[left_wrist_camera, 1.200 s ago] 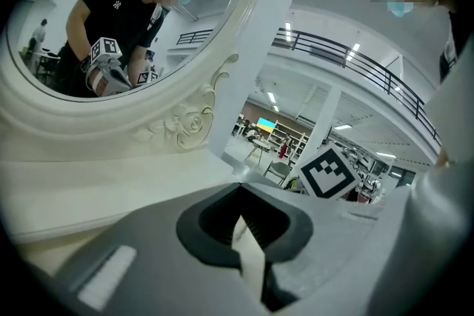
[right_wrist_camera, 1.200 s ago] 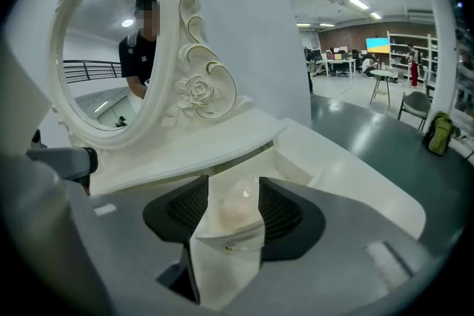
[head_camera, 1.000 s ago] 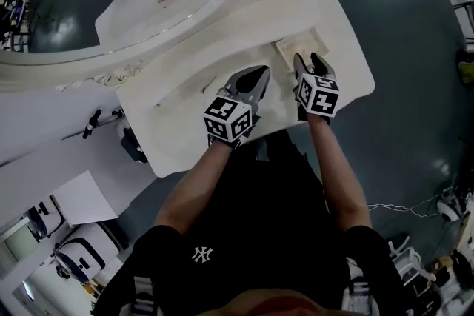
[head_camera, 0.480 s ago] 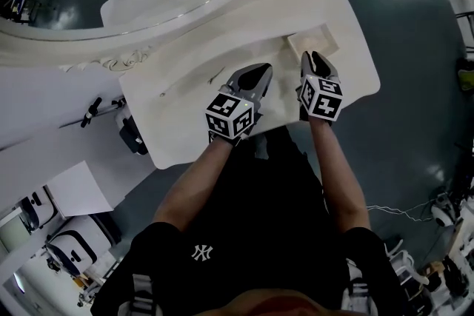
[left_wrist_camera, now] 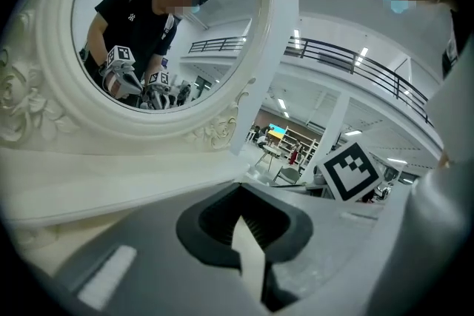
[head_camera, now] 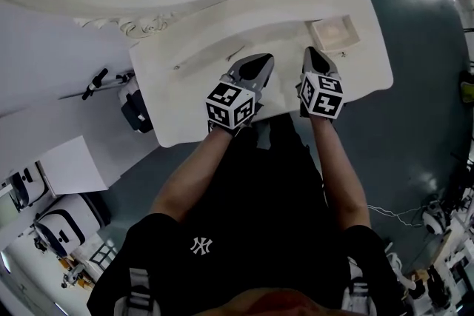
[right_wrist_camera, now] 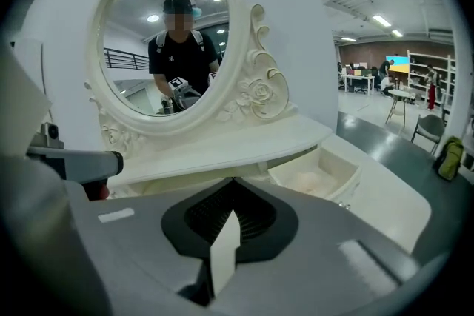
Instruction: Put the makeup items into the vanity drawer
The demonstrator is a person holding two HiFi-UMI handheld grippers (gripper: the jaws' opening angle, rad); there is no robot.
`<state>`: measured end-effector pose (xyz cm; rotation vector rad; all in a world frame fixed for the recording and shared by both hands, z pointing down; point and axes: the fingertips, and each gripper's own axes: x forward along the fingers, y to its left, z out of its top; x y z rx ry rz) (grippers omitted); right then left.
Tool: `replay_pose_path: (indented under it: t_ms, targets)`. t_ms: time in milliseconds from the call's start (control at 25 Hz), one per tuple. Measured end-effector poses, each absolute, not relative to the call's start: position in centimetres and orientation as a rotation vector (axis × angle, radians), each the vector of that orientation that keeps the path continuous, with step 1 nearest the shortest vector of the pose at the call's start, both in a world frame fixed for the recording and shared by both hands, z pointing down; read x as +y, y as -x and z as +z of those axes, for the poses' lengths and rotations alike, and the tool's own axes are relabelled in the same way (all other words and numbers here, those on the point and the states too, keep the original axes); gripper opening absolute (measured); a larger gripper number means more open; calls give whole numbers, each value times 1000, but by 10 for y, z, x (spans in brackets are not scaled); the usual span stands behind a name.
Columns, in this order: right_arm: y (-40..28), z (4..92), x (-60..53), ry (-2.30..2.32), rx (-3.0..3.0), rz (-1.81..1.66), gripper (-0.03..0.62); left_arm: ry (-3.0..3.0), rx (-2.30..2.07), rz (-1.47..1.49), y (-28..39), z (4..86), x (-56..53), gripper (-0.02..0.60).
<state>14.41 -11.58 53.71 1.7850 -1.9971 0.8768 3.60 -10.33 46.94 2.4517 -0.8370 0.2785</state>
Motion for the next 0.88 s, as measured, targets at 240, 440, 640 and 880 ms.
replay_pose_path:
  t_ms: [240,440,640,880]
  targets:
    - [-81,542,-95,-1647,-2071,846,23,-2424,-901,285,10,475,-87,0]
    - [-34,551,-77,-1546,-2110,822,22,-2390,-949,287,47,483,-74,0]
    - [-2,564,-62,-1471,-2121,809,23,-2364,-979,300,75,493,-60,0]
    - [29,581,-50,-1343,-2145,738,26,-2341,-985,316,95,509,-45,0]
